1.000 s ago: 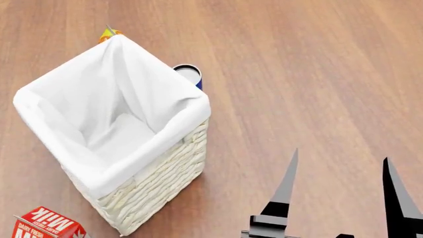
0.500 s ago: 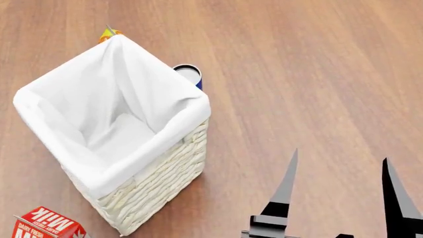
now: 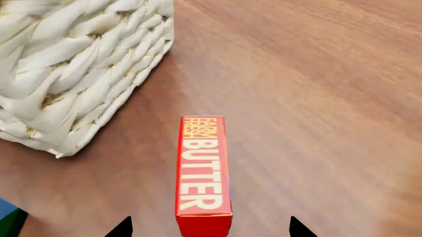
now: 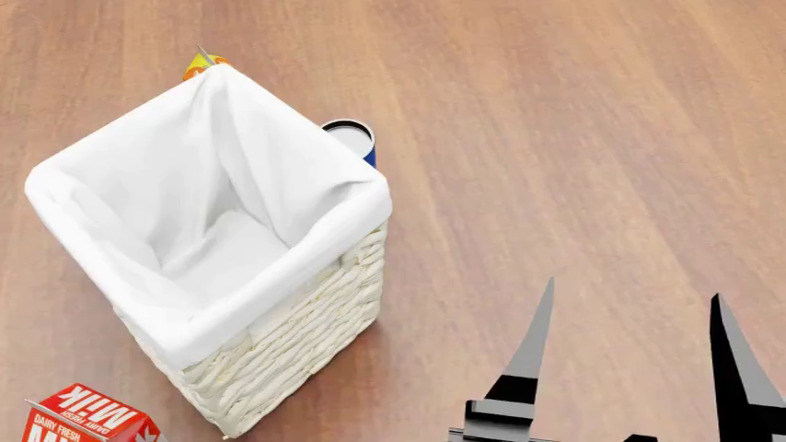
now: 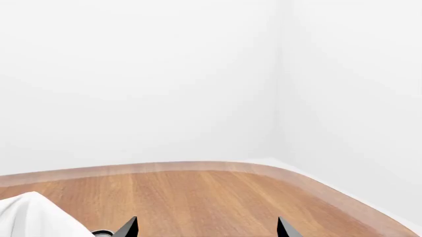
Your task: Pick up the butter and put it in the basket.
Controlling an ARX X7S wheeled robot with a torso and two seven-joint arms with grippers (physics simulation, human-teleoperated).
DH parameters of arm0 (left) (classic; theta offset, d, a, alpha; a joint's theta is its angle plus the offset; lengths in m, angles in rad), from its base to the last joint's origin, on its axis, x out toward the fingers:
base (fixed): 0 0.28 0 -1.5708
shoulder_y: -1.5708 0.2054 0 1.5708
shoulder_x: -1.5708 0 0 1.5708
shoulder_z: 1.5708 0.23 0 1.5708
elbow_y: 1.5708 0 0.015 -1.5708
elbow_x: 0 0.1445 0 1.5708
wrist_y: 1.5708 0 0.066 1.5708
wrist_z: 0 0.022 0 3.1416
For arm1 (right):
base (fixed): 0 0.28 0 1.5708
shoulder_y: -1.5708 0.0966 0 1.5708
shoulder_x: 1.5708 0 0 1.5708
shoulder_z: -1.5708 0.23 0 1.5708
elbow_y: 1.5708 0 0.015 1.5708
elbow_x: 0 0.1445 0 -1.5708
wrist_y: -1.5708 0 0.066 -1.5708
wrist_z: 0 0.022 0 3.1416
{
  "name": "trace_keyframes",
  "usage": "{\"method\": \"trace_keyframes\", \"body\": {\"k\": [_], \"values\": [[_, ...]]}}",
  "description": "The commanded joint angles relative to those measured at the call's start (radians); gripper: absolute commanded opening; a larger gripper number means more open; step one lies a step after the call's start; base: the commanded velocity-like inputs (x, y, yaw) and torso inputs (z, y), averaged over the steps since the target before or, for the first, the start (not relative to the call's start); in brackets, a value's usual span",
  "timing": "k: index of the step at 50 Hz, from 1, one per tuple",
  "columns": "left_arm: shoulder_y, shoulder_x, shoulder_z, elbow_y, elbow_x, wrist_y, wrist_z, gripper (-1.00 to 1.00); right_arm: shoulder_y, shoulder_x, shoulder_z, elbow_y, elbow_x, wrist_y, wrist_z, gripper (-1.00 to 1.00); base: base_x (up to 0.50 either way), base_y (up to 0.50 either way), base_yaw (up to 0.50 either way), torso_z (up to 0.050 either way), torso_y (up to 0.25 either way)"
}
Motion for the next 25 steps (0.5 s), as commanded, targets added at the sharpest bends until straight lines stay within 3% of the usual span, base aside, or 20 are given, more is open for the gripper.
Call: {"method": "trace_keyframes", "body": {"k": [1,25], "values": [[-0.016,0.005,0.005,-0.028,-0.001,0.008,0.003,1.00,-0.001,0.004,-0.001,0.002,0.002,-0.005,0.003,1.00,0.00,0.00,0.00,0.000,0.000],[-0.033,0.004,0.009,-0.046,-0.001,0.016,-0.007,1.00,0.002,0.010,-0.008,0.005,0.008,-0.007,0.011,1.00,0.00,0.00,0.00,0.000,0.000]]}}
